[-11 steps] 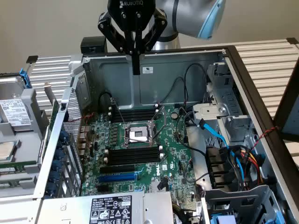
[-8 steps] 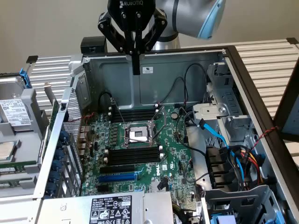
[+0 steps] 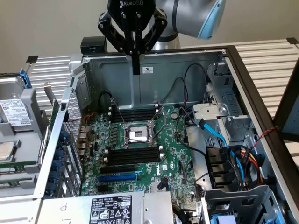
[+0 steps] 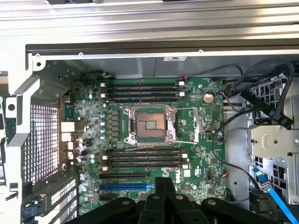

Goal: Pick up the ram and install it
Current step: 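Reach for the ram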

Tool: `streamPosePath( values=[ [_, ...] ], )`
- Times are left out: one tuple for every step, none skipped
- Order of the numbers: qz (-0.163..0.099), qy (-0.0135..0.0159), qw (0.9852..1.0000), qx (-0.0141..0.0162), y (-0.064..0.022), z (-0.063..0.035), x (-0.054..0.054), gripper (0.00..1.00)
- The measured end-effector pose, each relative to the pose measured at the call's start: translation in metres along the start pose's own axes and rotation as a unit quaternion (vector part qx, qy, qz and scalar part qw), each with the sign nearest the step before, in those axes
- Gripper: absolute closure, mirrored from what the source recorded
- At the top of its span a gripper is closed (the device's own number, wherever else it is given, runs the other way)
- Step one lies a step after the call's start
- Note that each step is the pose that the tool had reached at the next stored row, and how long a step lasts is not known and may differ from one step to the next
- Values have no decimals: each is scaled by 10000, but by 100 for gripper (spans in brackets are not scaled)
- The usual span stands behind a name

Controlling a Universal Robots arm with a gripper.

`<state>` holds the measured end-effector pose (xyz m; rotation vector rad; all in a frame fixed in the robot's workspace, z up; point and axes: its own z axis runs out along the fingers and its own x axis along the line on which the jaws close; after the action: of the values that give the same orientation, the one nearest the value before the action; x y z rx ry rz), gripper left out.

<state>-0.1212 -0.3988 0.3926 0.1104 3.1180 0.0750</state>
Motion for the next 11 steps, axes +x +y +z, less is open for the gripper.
streamPosePath(
  values=[
    [0, 0, 10000, 0, 0, 0, 0, 89],
    [1, 0, 10000, 0, 0, 0, 5, 89],
    [1, 0, 10000, 1, -1, -1, 14, 89],
    [0, 0, 10000, 1, 0, -1, 26, 89],
    [0, 0, 10000, 0, 1, -1, 44, 89],
    [0, 0, 10000, 0, 1, -1, 63, 89],
    [0, 0, 10000, 1, 1, -2, 96, 89],
    [0, 0, 10000, 0, 0, -3, 141, 89],
    [0, 0, 10000, 0, -2, -4, 185, 89],
    [0, -1, 10000, -1, -3, -4, 231, 87],
    [0, 0, 10000, 0, -3, -5, 276, 82]
  ],
)
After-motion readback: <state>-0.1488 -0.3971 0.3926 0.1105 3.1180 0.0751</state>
